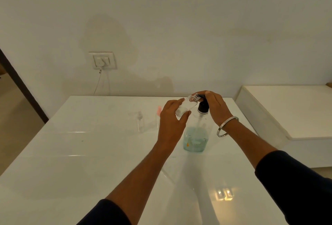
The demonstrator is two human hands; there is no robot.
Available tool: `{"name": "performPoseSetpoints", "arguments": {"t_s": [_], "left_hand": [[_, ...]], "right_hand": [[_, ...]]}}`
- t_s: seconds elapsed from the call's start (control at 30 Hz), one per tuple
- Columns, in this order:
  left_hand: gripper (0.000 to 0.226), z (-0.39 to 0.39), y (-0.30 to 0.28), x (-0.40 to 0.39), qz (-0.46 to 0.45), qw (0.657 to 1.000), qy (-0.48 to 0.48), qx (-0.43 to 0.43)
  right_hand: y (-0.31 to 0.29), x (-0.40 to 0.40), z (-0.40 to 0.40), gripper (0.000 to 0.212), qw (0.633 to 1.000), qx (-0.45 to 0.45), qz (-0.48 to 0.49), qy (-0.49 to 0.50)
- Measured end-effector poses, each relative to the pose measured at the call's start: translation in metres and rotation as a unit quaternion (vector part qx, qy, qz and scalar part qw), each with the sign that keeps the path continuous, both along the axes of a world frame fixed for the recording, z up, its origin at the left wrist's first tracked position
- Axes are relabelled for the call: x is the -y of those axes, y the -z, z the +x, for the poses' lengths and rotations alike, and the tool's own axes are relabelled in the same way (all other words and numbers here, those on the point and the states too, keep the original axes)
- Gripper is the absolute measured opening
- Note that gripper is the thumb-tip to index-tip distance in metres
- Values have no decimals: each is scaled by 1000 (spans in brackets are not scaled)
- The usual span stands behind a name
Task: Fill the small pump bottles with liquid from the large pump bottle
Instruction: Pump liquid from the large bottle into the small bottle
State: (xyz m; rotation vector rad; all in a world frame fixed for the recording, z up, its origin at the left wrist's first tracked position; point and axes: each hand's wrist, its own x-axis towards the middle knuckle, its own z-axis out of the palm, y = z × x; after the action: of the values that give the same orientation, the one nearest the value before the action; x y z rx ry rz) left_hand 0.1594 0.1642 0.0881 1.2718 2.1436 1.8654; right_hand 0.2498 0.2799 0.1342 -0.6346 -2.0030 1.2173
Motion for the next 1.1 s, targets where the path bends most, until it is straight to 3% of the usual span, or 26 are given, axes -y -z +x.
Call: {"name": "performPoseSetpoints", "arguments": {"t_s": [1.1], "left_hand": [[44,3,-5,3,7,1000,2,4]], "right_hand": [[-8,-3,-1,34,1000,1,18,-9]]}}
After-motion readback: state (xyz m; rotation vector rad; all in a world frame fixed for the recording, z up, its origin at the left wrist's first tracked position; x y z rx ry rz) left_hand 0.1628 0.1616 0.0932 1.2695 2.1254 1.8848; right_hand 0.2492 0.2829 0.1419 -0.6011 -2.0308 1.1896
